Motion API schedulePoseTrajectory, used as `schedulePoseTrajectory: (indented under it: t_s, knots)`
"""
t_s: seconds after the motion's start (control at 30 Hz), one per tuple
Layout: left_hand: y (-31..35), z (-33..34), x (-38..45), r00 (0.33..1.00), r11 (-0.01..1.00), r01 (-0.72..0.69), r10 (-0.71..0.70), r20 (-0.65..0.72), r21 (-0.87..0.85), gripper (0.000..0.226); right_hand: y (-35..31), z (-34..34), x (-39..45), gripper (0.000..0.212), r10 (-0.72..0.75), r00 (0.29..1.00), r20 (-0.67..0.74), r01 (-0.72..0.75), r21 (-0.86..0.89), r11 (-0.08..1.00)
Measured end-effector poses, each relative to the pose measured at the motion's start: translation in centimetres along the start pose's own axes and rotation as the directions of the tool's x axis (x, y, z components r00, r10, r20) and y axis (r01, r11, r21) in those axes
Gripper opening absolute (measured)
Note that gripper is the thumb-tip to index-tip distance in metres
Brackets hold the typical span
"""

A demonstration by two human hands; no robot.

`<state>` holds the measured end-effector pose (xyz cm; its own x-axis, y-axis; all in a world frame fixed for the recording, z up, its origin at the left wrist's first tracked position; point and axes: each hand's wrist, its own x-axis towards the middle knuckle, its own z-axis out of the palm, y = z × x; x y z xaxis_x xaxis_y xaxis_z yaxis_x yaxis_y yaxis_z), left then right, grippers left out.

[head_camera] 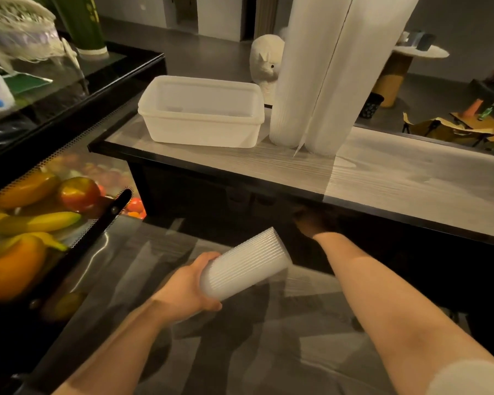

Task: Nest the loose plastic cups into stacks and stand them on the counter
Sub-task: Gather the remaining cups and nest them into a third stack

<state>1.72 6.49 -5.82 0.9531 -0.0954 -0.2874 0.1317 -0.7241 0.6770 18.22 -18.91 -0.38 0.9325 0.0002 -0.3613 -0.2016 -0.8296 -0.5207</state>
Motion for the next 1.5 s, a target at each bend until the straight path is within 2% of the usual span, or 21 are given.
schedulePoseTrajectory:
  t_s: [0.1, 0.2, 0.37, 0.47, 0.57, 0.63, 0.7, 0.77, 0.87, 0.97, 1.17, 1.37, 1.5]
  knots:
    - [-0.5, -0.3, 0.2, 0.999, 1.000, 0.010, -0.011, -0.045, -0.021, 0.094, -0.4, 0.8, 2.2, 0.039, 0.006, 0.998, 0.063, -0.001, -0.074, 0.997]
    - [-1.3, -0.6, 0.4, 0.997, 0.999, 0.024, -0.026, -0.073, -0.028, 0.094, 0.0, 1.7, 4.4, 0.042, -0.022, 0.996, 0.090, 0.026, -0.043, 0.999]
    - [-2.3, -1.0, 0.0, 0.993, 0.996, 0.069, -0.074, -0.094, -0.051, 0.098, 0.9, 2.7, 5.4, 0.040, 0.000, 0.999, 0.052, 0.001, -0.020, 1.000]
    - [-2.4, -1.1, -0.1, 0.993, 0.997, 0.074, -0.077, -0.086, -0.029, 0.101, 1.2, 3.1, 4.4, 0.040, 0.025, 0.996, -0.085, -0.022, 0.040, 0.999]
    - [-2.2, -1.2, -0.2, 0.995, 0.997, 0.072, -0.073, -0.068, -0.007, 0.103, 1.6, 3.1, 1.7, 0.040, 0.090, 0.974, -0.208, -0.036, 0.253, 0.967]
    - [-1.9, -1.2, -0.4, 0.996, 0.998, 0.067, -0.067, -0.056, 0.002, 0.101, 2.2, 2.9, -0.5, 0.039, 0.211, 0.961, -0.179, -0.113, 0.444, 0.889]
    - [-1.5, -1.2, -0.7, 0.997, 0.998, 0.068, -0.067, -0.041, 0.019, 0.100, 2.4, 2.6, -2.9, 0.035, 0.323, 0.939, -0.119, -0.147, 0.708, 0.691]
    - [-1.2, -1.3, -0.9, 0.996, 0.996, 0.081, -0.080, -0.024, 0.033, 0.098, 2.4, 2.4, -5.2, 0.028, 0.250, 0.959, -0.135, -0.024, 0.838, 0.546]
    - [-0.4, -1.5, -1.2, 0.996, 0.995, 0.085, -0.086, 0.002, 0.042, 0.099, 2.3, 2.0, -8.4, 0.022, 0.121, 0.983, -0.139, 0.063, 0.872, 0.485]
    - [0.3, -1.9, -1.4, 0.996, 0.995, 0.082, -0.083, 0.019, 0.054, 0.101, 2.7, 1.8, -10.5, 0.032, 0.085, 0.986, -0.142, 0.092, 0.896, 0.435]
    - [1.2, -2.2, -2.0, 0.997, 0.992, 0.079, -0.081, 0.017, 0.102, 0.101, 2.9, 1.0, -12.8, 0.035, 0.018, 0.977, -0.212, 0.177, 0.856, 0.486]
    - [1.6, -2.4, -2.6, 0.998, 0.990, 0.061, -0.061, -0.001, 0.130, 0.098, 2.2, 1.3, -13.4, 0.039, -0.063, 0.971, -0.232, 0.211, 0.698, 0.684]
    - [1.7, -2.7, -2.4, 0.998, 0.987, 0.062, -0.061, -0.008, 0.148, 0.097, 1.4, 2.0, -13.8, 0.038, -0.192, 0.961, -0.198, 0.274, 0.607, 0.746]
